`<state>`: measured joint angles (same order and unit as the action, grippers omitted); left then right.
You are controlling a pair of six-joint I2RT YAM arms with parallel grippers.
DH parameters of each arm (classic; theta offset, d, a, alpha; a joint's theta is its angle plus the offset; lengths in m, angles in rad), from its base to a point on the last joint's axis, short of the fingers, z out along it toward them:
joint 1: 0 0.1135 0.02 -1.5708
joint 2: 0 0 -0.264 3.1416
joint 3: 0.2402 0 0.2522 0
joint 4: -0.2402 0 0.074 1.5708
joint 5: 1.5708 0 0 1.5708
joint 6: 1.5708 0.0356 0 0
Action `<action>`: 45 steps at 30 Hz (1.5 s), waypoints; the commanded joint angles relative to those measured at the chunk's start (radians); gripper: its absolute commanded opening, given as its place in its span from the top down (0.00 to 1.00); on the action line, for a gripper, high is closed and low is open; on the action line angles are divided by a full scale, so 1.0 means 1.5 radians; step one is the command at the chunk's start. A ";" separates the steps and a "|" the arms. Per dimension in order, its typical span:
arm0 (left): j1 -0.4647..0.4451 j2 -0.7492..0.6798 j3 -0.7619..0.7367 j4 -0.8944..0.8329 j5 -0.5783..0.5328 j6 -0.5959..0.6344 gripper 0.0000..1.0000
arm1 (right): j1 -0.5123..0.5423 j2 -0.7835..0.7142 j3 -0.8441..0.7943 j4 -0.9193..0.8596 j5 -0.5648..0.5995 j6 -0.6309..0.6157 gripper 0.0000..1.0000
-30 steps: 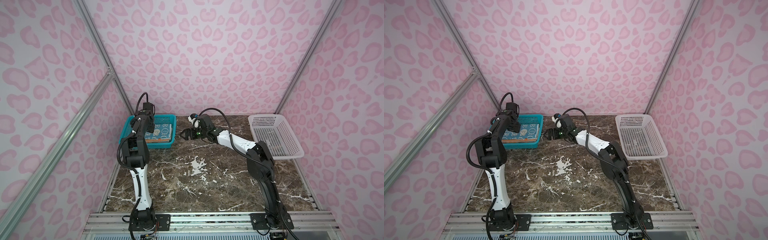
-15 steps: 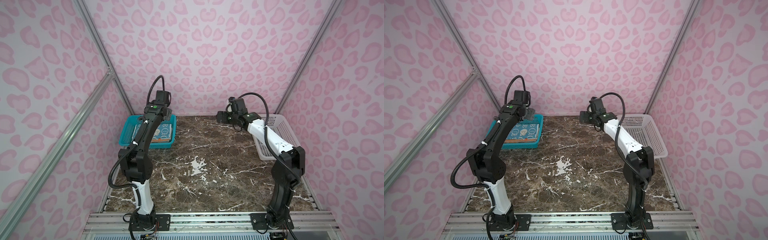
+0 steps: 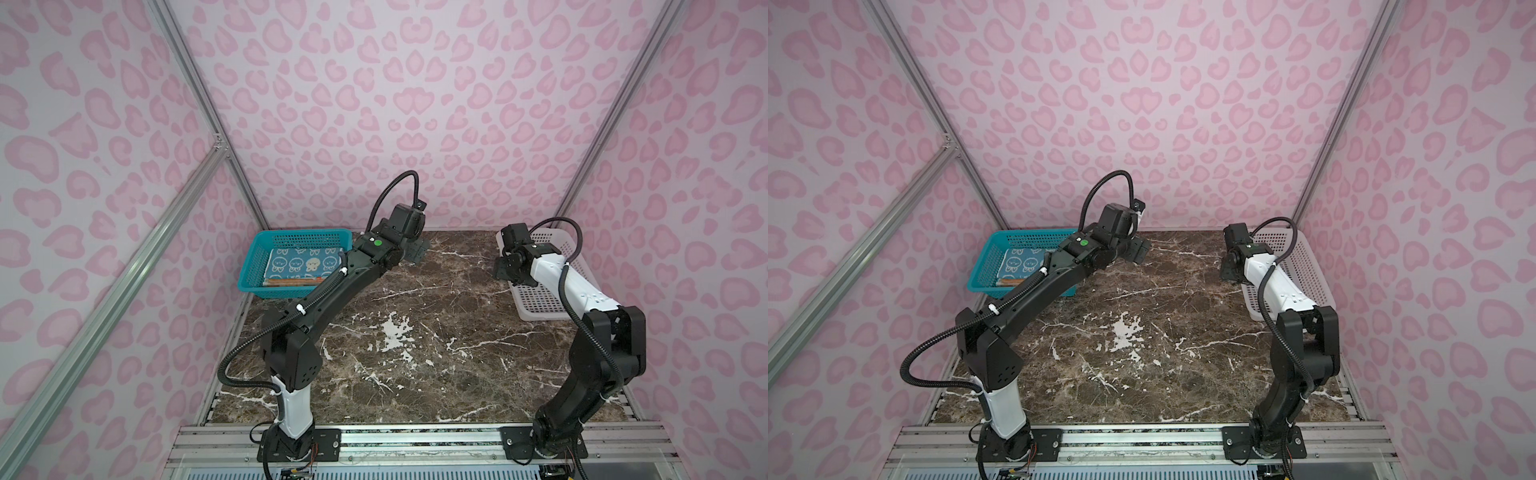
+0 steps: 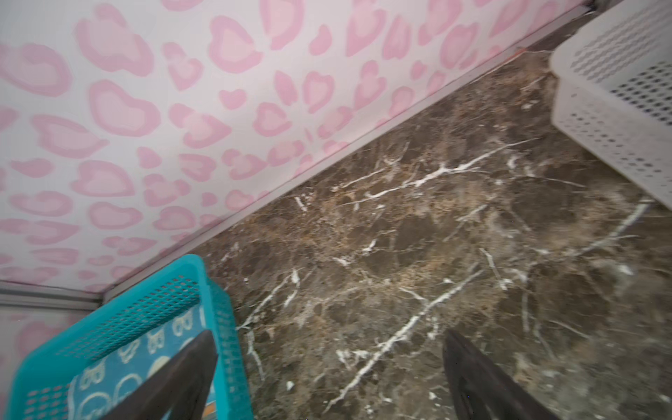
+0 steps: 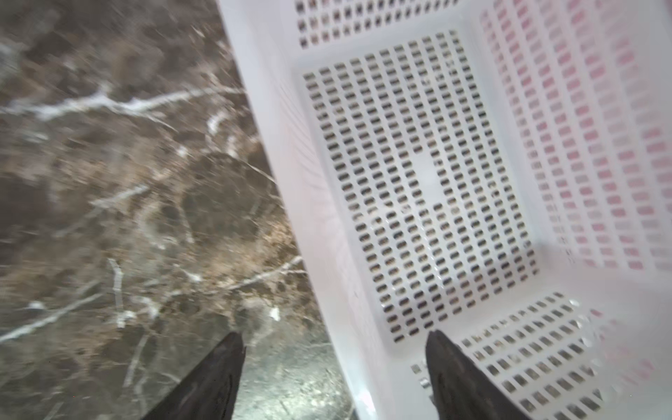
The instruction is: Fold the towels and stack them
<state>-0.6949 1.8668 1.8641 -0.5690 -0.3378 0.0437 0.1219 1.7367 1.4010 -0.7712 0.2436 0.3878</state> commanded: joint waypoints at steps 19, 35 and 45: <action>-0.048 -0.135 -0.242 0.098 -0.053 -0.061 0.02 | 0.178 0.048 0.037 0.001 -0.132 0.120 0.93; 0.058 -0.301 -0.450 0.137 -0.045 -0.136 0.02 | 0.375 0.293 0.320 0.007 -0.188 0.331 0.95; 0.082 -0.342 -0.507 0.138 -0.051 -0.157 0.02 | 0.398 0.337 0.387 -0.001 -0.210 0.296 0.55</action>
<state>-0.5797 1.3712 1.1187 -0.3931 -0.4110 -0.1692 0.7151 2.2433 1.9862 -0.7906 -0.0116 0.8326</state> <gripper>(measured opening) 0.976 0.431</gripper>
